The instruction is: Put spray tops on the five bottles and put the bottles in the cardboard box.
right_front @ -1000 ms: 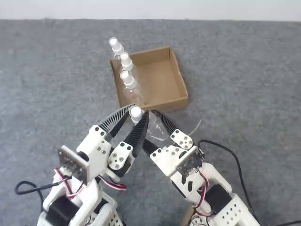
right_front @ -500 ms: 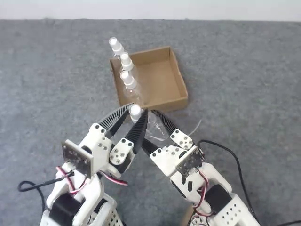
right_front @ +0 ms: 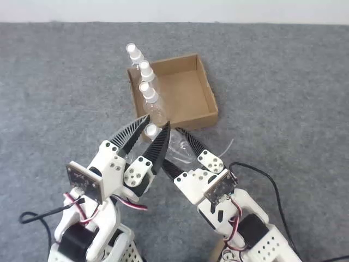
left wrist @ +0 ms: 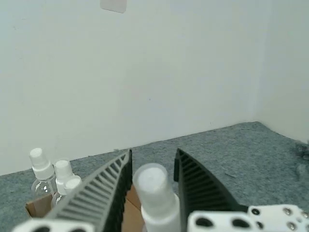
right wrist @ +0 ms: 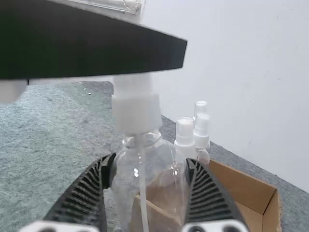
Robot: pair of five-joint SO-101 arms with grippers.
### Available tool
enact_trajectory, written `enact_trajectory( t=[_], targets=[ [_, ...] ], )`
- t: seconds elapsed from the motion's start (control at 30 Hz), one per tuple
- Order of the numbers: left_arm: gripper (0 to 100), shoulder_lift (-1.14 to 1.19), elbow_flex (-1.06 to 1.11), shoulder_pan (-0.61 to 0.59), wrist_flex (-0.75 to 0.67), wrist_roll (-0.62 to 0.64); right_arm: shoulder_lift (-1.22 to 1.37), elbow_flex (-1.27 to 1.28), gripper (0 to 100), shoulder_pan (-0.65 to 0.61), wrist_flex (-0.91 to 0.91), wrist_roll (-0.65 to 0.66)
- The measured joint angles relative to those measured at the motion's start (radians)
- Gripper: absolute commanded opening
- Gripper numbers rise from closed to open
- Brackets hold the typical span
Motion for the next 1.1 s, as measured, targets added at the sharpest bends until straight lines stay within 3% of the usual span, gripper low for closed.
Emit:
enact_trajectory(
  t=[0.3, 0.73, 1.1],
  targets=[
    [2, 0.0, -0.025, -0.006, 0.026, 0.012, 0.0, 0.0, 0.7, -0.003, 0.018, 0.0],
    [2, 0.0, -0.032, -0.003, 0.034, 0.012, 0.0, 0.0, 0.7, -0.003, 0.029, 0.0],
    [2, -0.002, 0.011, 0.08, -0.015, -0.054, 0.002, 0.0, 0.7, 0.003, 0.031, 0.0]
  ],
)
